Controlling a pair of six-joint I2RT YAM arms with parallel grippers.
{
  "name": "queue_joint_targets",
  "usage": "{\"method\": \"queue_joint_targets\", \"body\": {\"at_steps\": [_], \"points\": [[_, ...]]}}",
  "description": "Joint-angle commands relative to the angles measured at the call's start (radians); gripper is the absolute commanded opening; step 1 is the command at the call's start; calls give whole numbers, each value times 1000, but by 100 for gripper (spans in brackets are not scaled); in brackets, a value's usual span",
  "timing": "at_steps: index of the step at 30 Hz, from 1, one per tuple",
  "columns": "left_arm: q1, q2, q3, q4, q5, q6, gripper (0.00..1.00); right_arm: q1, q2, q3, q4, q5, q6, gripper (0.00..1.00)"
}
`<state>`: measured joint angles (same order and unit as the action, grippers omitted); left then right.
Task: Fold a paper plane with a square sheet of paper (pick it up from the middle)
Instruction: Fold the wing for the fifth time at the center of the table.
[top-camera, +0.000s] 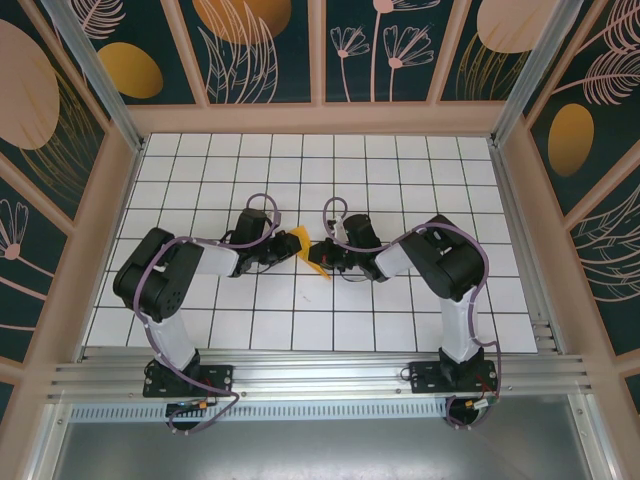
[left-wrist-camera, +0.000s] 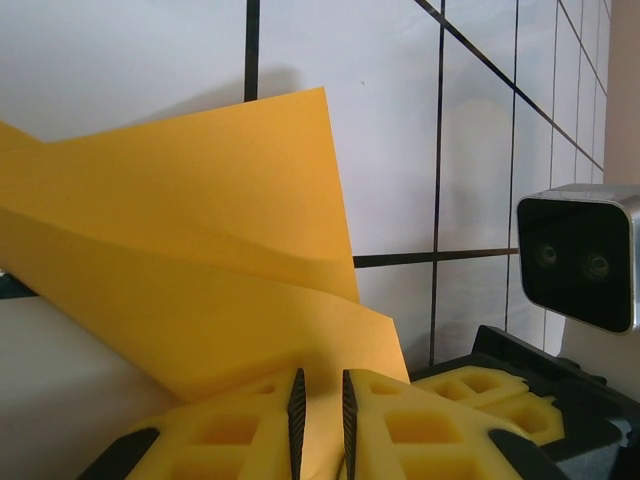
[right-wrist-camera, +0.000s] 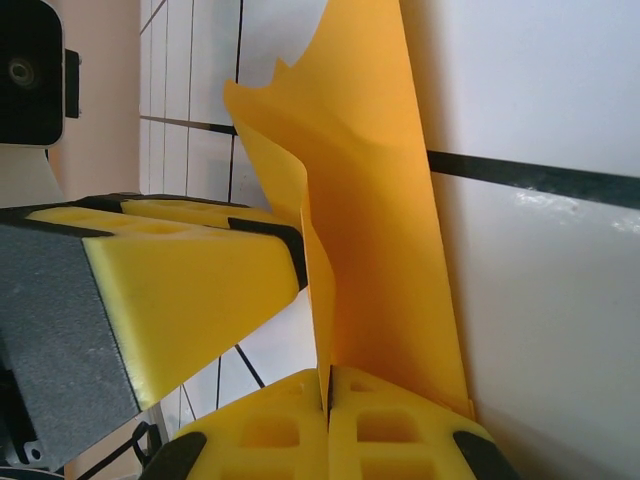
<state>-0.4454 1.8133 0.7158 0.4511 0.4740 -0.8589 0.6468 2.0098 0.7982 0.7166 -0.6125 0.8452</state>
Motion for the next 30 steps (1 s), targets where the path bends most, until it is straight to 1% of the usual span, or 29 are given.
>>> {"method": "queue_joint_targets", "body": {"at_steps": [1, 9, 13, 18, 22, 27, 30], "points": [[-4, 24, 24, -30, -28, 33, 20, -11, 50, 1, -100, 26, -4, 0], [-4, 44, 45, -74, -46, 50, 19, -12, 48, 17, -131, 25, -6, 0], [-4, 55, 65, -128, -66, 60, 19, -12, 41, 40, -172, 20, -20, 1], [-4, 68, 82, -189, -89, 72, 19, -18, 3, 68, -236, -3, -59, 10], [-4, 79, 86, -198, -88, 72, 19, -27, -34, 83, -304, -39, -103, 17], [-4, 88, 92, -203, -87, 71, 18, -29, -75, 96, -413, -53, -172, 20], [-4, 86, 91, -204, -85, 73, 18, -32, -95, 80, -441, -53, -189, 21]]}}
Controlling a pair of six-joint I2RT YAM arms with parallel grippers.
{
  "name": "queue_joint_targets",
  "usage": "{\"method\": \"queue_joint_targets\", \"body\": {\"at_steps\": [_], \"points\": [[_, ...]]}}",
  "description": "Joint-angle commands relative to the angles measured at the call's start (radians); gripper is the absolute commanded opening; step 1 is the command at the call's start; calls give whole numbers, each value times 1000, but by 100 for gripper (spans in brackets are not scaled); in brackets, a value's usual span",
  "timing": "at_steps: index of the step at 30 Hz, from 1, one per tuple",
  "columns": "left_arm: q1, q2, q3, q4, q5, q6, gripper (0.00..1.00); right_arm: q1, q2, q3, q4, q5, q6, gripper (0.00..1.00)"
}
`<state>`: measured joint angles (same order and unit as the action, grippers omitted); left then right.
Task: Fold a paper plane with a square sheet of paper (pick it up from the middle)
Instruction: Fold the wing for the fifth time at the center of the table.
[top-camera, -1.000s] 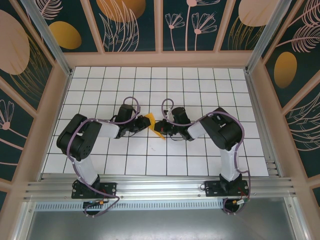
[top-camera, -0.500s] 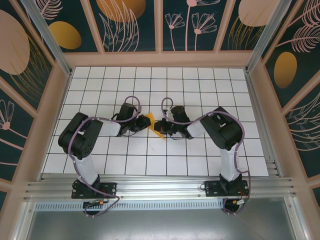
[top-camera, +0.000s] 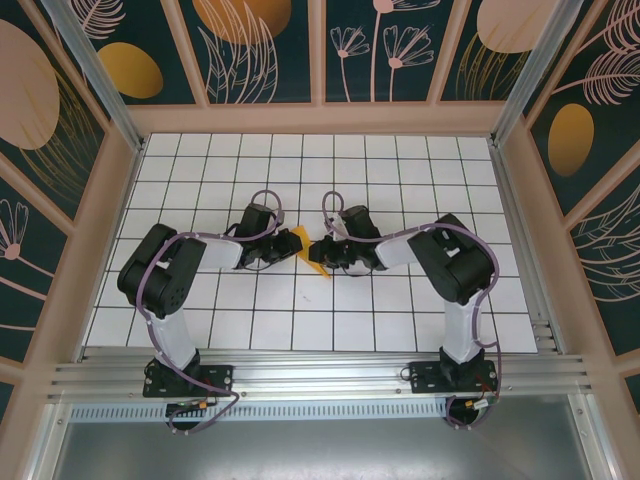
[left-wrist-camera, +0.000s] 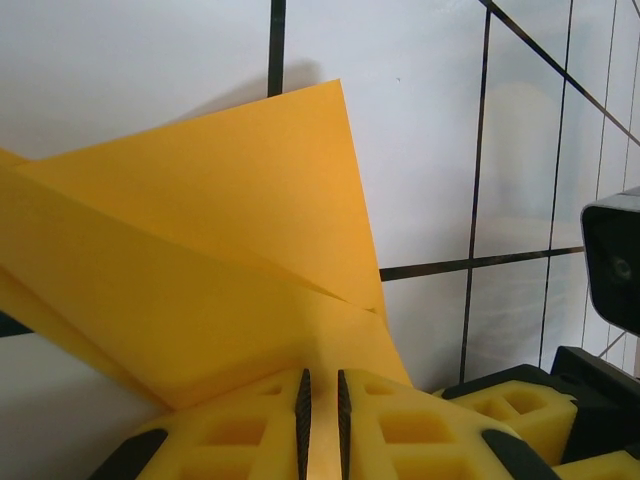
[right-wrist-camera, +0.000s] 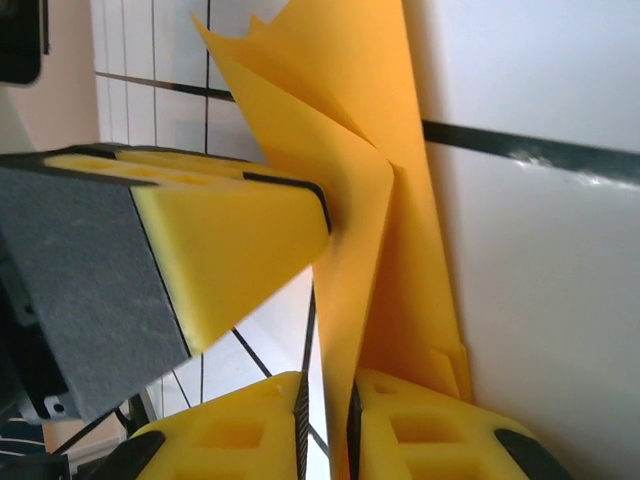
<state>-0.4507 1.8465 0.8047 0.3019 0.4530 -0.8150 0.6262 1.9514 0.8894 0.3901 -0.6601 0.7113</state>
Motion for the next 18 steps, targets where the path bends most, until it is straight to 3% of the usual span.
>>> {"method": "queue_joint_targets", "body": {"at_steps": [1, 7, 13, 18], "points": [[1, 53, 4, -56, -64, 29, 18, -14, -43, -21, -110, -8, -54, 21], [0, 53, 2, -56, -65, 28, 18, -19, -72, -61, -113, -6, -63, 17], [1, 44, 14, -54, -50, 28, 18, -32, -54, -94, -80, -4, -54, 4], [1, 0, 34, -40, -15, 29, 21, -47, -47, -141, -3, -7, -10, 0]]}}
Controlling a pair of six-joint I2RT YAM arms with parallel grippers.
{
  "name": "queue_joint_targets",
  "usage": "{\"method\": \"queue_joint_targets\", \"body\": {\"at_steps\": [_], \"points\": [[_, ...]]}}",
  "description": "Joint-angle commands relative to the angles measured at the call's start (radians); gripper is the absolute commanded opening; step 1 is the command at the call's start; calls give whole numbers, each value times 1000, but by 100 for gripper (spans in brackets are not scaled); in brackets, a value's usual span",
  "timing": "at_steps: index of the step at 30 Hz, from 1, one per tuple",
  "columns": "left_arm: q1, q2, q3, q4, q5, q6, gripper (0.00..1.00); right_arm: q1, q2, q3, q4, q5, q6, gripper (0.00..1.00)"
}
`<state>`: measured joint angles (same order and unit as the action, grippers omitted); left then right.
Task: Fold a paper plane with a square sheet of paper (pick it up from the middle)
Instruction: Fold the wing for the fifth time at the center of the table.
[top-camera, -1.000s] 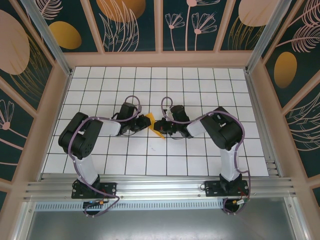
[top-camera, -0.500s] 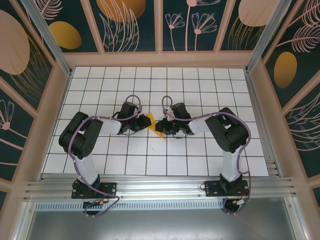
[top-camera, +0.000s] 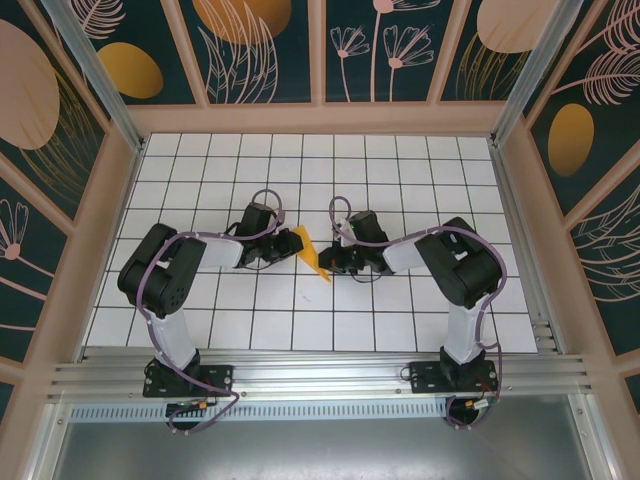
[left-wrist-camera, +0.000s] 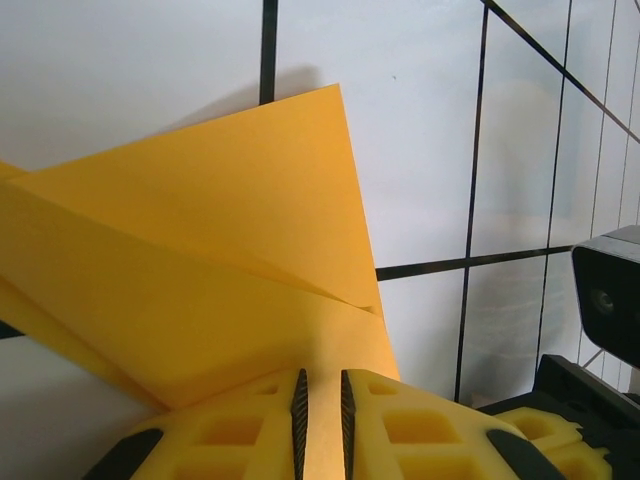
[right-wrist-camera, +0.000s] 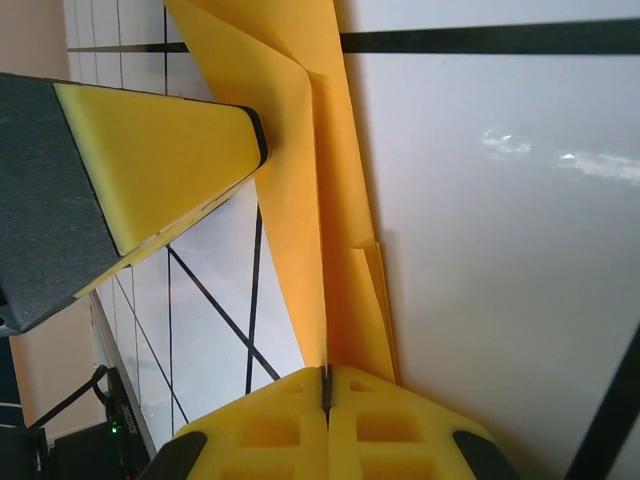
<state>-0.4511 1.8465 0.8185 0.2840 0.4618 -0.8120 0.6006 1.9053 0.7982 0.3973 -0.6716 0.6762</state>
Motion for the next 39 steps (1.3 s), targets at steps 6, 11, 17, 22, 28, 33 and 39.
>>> {"method": "queue_joint_targets", "body": {"at_steps": [6, 11, 17, 22, 28, 33, 39], "points": [[2, -69, 5, 44, 8, 2, 29, -31, 5, -87, 70, -5, 89, 0], [1, -113, -57, 142, 23, -29, 32, -32, 8, -115, 117, 6, 146, 0], [0, -89, -88, 205, 48, -50, 30, -33, 20, -114, 92, 23, 175, 0], [0, -53, -87, 212, 56, -53, 28, -33, 35, -101, 41, 33, 176, 0], [0, -17, -70, 190, 54, -39, 26, -36, 52, -84, -10, 39, 175, 0], [0, -2, -59, 158, 33, -22, 25, -36, 64, -70, -43, 41, 166, 0], [0, 10, -51, 126, 5, -10, 24, -37, 72, -58, -74, 47, 148, 0]]}}
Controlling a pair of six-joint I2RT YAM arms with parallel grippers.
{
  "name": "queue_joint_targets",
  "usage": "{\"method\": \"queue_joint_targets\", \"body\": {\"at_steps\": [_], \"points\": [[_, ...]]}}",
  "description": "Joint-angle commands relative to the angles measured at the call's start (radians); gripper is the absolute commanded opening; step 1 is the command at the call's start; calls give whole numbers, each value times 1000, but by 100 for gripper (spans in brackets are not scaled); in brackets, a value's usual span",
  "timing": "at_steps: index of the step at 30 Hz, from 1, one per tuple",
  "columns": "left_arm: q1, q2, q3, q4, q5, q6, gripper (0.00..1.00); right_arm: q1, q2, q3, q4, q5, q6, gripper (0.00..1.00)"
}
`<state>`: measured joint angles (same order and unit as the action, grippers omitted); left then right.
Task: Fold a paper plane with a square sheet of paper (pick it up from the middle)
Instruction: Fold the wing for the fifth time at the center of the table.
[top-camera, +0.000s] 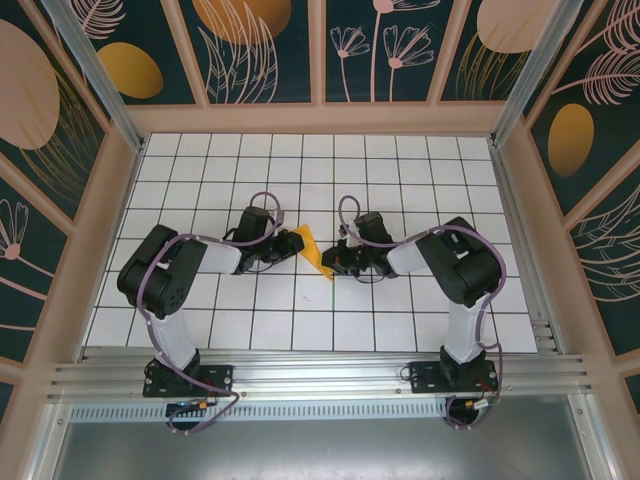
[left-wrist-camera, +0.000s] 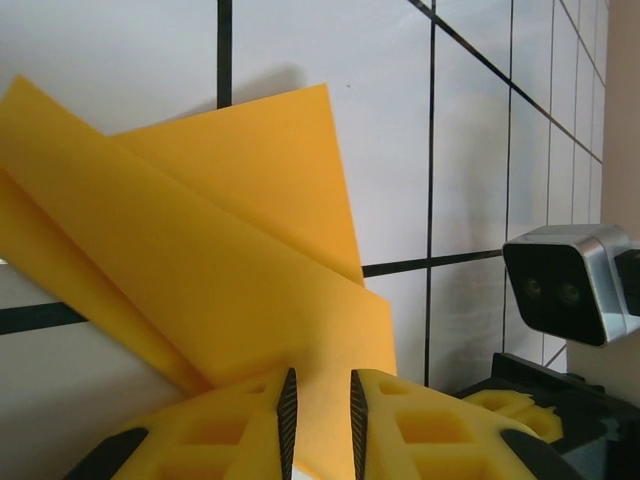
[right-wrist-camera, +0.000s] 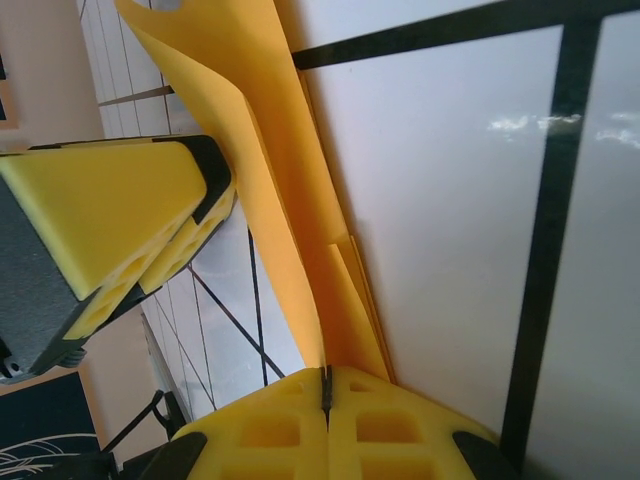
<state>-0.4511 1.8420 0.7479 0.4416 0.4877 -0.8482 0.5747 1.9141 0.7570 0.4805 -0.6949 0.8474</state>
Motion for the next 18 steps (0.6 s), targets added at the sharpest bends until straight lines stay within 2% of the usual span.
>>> {"method": "queue_joint_targets", "body": {"at_steps": [1, 10, 18], "points": [[0, 15, 22, -37, -25, 28, 24, -10, 66, -15, -160, 72, -22, 0], [0, 40, 55, -89, -34, 56, 23, -10, 72, -9, -179, 73, -33, 0], [0, 87, 128, -303, -128, 105, 22, -9, 53, 22, -223, 69, -71, 0]]}}
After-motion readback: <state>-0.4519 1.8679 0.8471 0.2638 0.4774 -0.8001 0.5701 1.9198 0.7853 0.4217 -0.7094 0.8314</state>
